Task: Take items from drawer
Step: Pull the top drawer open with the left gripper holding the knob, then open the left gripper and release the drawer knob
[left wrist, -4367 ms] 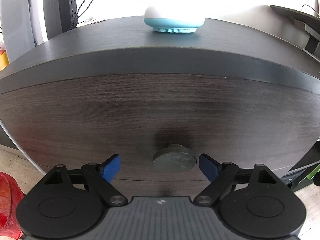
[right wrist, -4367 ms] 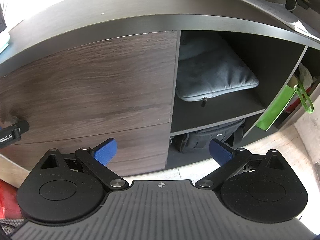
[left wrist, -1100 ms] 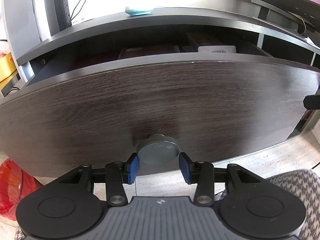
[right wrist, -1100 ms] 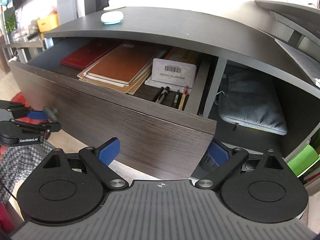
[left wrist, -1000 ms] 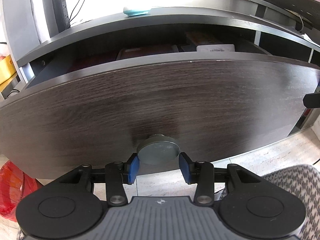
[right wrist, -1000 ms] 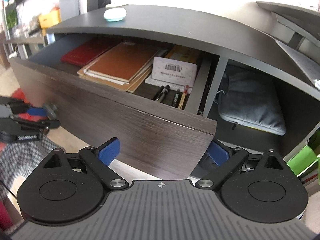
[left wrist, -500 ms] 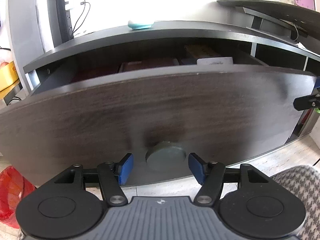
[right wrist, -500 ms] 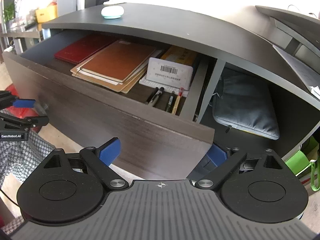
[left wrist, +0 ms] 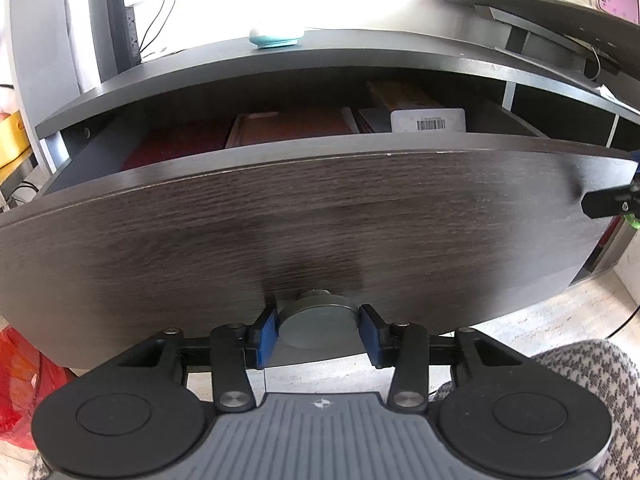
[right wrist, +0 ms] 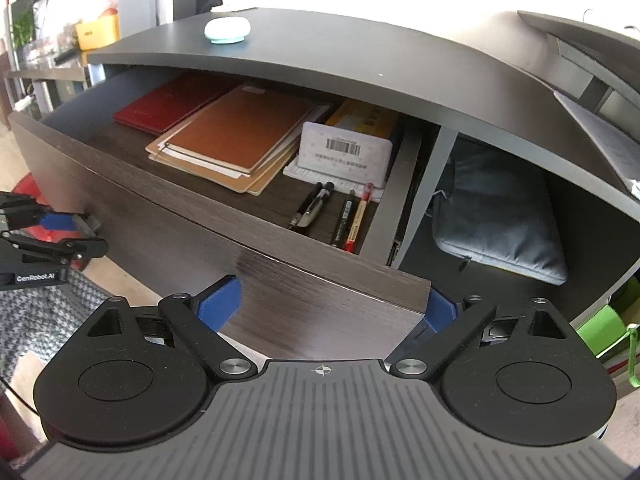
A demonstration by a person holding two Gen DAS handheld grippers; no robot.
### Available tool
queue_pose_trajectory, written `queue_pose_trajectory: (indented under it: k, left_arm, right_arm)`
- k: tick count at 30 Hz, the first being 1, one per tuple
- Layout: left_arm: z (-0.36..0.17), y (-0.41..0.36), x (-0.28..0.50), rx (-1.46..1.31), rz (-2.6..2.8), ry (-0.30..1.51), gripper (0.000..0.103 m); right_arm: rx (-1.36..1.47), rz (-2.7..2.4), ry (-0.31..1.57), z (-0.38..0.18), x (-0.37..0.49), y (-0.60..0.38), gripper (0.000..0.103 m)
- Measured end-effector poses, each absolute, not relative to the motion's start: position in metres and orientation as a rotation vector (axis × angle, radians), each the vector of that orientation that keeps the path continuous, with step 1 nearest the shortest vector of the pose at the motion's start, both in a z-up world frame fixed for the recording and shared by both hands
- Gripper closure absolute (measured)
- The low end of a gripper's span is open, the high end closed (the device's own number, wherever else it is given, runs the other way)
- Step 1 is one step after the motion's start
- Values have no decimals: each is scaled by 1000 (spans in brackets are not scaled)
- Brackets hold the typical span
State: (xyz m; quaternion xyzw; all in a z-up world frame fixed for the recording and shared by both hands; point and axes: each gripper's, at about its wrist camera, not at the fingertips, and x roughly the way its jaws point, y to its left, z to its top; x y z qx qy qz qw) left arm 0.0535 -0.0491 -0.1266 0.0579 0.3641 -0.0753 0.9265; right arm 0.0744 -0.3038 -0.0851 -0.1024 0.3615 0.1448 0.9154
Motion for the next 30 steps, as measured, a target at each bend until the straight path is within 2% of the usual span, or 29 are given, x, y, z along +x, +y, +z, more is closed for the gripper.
queue_pose_trajectory:
  k: [26, 30]
  left_arm:
    - [-122, -46, 28, 171, -195, 803, 62]
    - [-117, -43, 31, 163, -197, 841, 56]
  right_arm:
    - [-276, 237, 791, -87, 51, -290, 6]
    - [-325, 172, 835, -91, 51, -280, 4]
